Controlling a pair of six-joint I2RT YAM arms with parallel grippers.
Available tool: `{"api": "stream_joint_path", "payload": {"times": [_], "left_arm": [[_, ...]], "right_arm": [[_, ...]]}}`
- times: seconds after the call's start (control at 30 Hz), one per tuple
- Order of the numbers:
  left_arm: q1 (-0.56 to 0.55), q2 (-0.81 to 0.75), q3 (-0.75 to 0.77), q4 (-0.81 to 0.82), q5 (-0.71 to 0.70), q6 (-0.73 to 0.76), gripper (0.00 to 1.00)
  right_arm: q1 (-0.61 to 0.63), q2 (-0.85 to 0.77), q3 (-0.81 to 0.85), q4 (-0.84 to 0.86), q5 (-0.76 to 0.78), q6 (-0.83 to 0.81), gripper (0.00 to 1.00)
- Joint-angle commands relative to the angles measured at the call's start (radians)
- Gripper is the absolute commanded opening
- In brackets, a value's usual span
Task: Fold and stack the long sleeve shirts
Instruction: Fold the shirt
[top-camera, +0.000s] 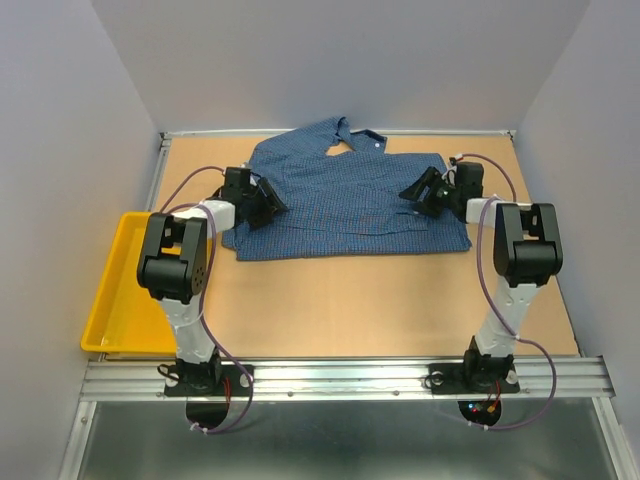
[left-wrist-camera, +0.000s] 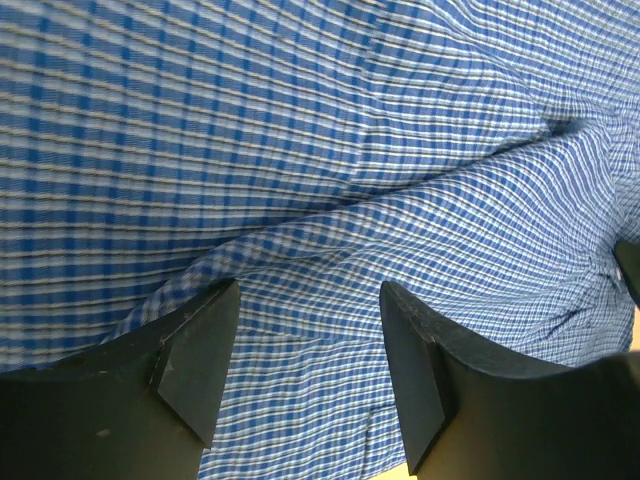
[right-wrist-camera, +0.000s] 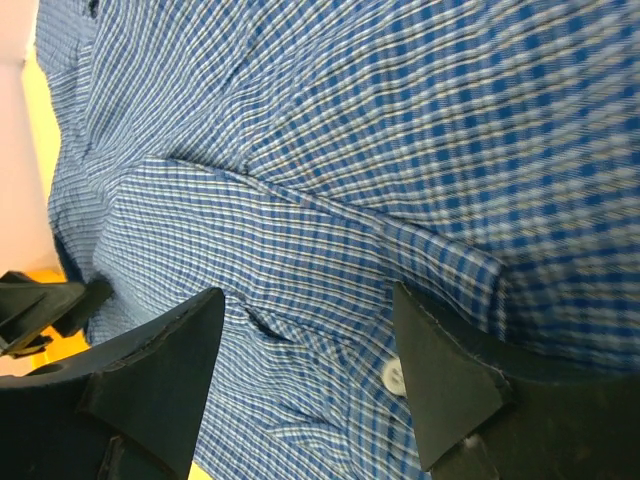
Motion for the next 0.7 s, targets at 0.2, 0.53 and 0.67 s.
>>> {"api": "stream_joint_path", "payload": {"times": [0.2,0.53,0.67], "left_arm": [[-0.007,-0.219,-0.069,-0.024,0.057,-0.021,0.78],[-0.027,-0.173,0.006,0.039,0.012,-0.05,0.74],[-0.027,-0.091,-0.019,0.09,0.016,-0.073,0.65]], "right_arm": [[0.067,-0.178,0.03,0.036,0.016,0.002,0.75],[0.403,0.066,0.326,0.249,-0.035,0.298,0.75],[0.478,0.213,0.465,0.249,-0.03,0.316,0.75]]}}
